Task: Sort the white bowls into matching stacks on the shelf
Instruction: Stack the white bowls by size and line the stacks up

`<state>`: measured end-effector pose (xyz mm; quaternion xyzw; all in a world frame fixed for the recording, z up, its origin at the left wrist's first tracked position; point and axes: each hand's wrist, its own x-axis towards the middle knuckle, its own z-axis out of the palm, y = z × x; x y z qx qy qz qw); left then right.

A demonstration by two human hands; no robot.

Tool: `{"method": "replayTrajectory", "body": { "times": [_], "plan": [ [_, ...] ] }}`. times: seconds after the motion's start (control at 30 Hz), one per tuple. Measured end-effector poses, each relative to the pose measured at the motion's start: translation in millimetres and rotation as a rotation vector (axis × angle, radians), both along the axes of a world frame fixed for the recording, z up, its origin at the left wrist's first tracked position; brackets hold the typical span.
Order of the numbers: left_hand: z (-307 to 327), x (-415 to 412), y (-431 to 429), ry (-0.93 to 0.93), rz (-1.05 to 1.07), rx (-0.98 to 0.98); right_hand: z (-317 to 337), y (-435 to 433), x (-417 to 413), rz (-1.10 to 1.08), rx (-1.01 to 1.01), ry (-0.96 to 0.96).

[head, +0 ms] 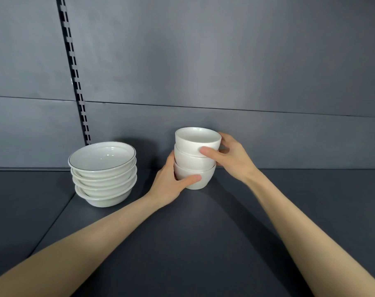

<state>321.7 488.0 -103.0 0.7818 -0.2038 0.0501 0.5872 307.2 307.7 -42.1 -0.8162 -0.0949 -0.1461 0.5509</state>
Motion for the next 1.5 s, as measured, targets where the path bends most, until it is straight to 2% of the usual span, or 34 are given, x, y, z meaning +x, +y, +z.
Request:
{"method": "replayTrajectory", "body": {
  "times": [0.83,1.23,1.5],
  "plan": [
    [13.2,-11.6,3.1,0.051,0.081,0.008,4.8,-1.6,-11.6,0.082,0.071,0.047],
    [53.4,-98.3,29.9,-0.046,0.077,-0.065,53.5,25.1,-105.1,0.072,0.069,-0.012],
    [59.1,-171.0,106.2,-0.07,0.074,-0.13,63.5,104.4,-180.4,0.085,0.037,-0.054]
  ]
}}
